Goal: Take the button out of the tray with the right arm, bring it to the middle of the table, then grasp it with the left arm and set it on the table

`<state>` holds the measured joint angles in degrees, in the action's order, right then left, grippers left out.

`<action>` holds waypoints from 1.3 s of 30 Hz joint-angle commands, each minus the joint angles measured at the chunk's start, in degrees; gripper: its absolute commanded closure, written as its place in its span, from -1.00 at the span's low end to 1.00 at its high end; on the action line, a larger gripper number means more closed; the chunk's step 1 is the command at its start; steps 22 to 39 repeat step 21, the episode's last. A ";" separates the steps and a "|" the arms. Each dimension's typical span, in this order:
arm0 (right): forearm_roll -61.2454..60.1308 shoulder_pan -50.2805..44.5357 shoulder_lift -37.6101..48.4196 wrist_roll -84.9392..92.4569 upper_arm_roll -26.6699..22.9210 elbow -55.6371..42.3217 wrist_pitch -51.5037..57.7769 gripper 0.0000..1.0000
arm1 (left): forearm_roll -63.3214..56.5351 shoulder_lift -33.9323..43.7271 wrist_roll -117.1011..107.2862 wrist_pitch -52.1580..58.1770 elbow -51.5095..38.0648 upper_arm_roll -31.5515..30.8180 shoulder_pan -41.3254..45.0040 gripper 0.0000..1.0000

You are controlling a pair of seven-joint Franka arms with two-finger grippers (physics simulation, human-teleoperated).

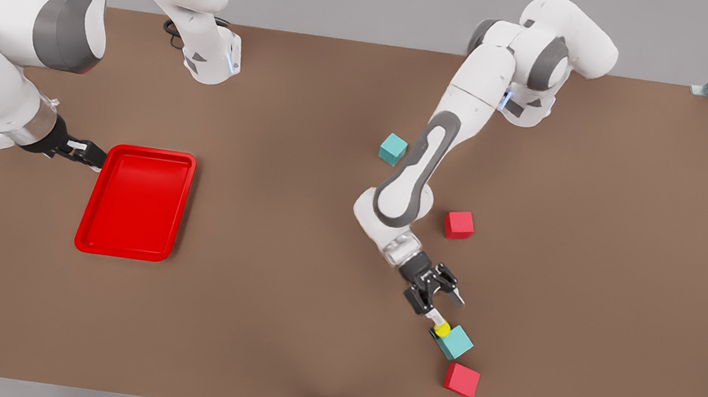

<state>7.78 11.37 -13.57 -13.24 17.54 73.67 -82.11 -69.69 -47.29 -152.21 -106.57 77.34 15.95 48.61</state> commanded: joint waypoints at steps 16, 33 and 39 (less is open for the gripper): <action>-0.75 -1.09 0.04 0.06 0.22 -0.02 0.02 -1.00 | 67.23 38.59 153.36 24.40 6.15 -13.58 -31.39 -1.00; -0.48 -1.09 0.04 0.06 0.30 -0.02 0.02 -1.00 | 67.15 38.15 153.27 24.57 6.06 -13.58 -31.30 -1.00; -0.48 -1.09 0.04 0.06 0.30 -0.02 0.02 -1.00 | 67.15 38.15 153.27 24.57 6.06 -13.58 -31.30 -1.00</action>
